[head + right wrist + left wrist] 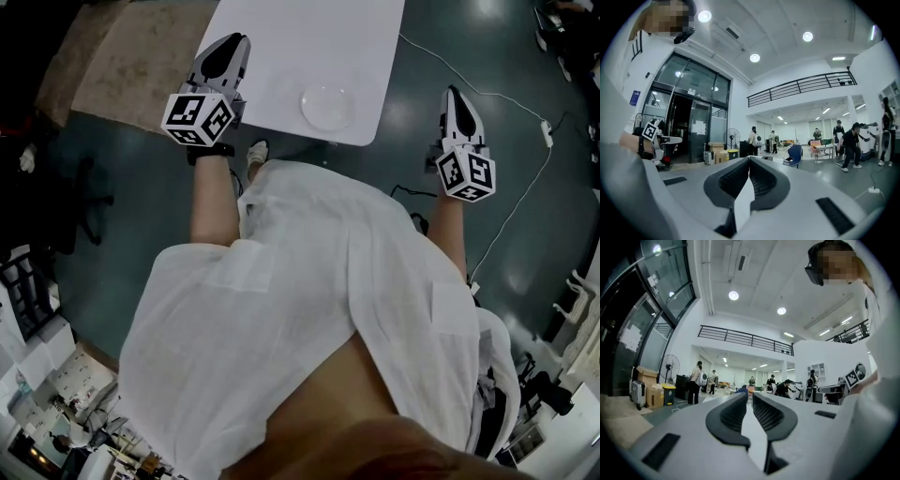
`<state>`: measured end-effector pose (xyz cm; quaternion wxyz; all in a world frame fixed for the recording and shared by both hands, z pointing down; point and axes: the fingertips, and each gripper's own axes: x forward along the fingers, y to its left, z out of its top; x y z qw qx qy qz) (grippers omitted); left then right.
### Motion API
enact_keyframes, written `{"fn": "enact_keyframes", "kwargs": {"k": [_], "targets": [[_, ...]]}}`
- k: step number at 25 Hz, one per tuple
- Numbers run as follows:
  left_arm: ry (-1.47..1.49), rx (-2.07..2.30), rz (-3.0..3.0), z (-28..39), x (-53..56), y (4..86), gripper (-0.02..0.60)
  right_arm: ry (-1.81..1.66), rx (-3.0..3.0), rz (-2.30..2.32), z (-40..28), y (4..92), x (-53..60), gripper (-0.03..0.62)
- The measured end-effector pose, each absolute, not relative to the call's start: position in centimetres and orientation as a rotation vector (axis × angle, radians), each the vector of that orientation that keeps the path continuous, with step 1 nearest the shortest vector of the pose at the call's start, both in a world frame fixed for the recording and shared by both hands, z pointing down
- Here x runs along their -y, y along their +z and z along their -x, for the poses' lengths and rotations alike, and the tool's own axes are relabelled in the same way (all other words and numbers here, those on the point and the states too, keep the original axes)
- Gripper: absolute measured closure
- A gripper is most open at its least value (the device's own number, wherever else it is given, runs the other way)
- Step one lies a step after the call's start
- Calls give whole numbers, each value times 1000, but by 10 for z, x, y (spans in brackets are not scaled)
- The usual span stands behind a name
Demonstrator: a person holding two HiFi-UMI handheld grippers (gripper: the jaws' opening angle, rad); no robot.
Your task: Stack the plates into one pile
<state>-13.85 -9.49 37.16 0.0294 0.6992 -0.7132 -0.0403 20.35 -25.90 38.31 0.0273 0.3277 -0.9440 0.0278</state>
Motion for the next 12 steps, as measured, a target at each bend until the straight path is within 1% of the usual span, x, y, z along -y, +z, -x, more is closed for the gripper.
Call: {"fn": "enact_keyframes", "kwargs": {"k": [6, 12], "targets": [[-102, 2271, -2167, 140, 77, 358, 534, 83, 2916, -1107, -220, 367, 267, 568], [-159, 2339, -2131, 149, 72, 346, 540, 61, 2913, -1133, -216, 357, 267, 568]]}}
